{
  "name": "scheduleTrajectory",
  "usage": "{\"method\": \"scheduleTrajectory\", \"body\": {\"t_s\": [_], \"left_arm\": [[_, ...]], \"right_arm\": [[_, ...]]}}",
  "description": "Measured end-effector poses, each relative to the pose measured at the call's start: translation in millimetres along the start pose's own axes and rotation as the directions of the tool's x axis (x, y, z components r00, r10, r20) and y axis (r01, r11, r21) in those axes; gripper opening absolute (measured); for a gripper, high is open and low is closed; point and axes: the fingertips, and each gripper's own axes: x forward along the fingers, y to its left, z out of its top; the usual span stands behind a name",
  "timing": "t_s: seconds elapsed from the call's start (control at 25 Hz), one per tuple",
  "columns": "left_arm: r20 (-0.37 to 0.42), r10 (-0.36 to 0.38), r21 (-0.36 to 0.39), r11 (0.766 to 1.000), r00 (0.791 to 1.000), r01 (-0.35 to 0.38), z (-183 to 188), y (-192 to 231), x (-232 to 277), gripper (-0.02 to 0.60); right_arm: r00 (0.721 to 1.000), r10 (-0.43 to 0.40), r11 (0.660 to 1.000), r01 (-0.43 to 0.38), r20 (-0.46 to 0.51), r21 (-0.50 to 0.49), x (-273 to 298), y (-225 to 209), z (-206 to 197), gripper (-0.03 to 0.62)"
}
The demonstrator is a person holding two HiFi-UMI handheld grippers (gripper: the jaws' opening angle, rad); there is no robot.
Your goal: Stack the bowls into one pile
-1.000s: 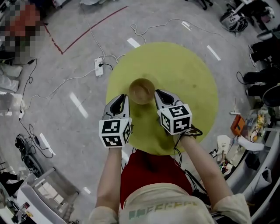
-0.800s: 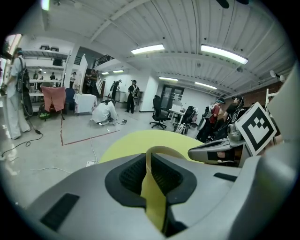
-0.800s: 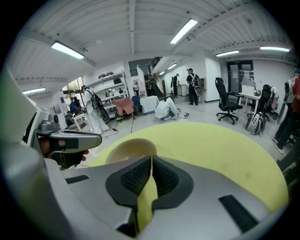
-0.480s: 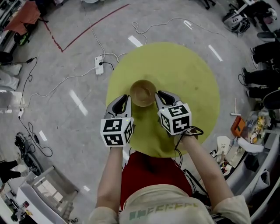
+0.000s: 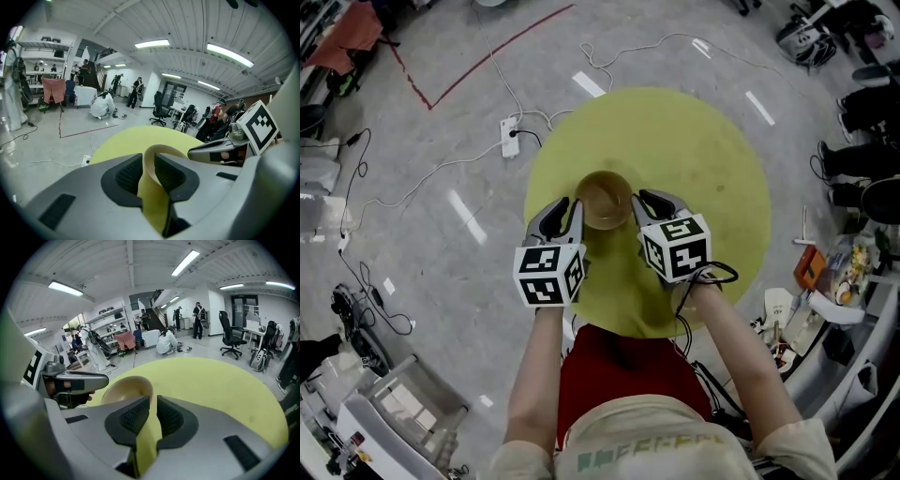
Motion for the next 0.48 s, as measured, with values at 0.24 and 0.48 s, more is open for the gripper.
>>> {"method": "scheduleTrajectory", "body": {"t_s": [0.24,0.48], "left_arm": [[-0.036,0.003,-0.034,0.999,0.999,-0.004,-7,3,8,0.080],[-0.055,0.012,-0.042,0.999,0.998,-0.015,-8,3,13,0.089]], "right_arm": [[1.000,0.010,1.000,-0.010,-0.020,0.003,4,-1,1,0.041],[0.999,0.019,1.000,-0.019,-0.047,0.001,5,-5,2,0.061]]}}
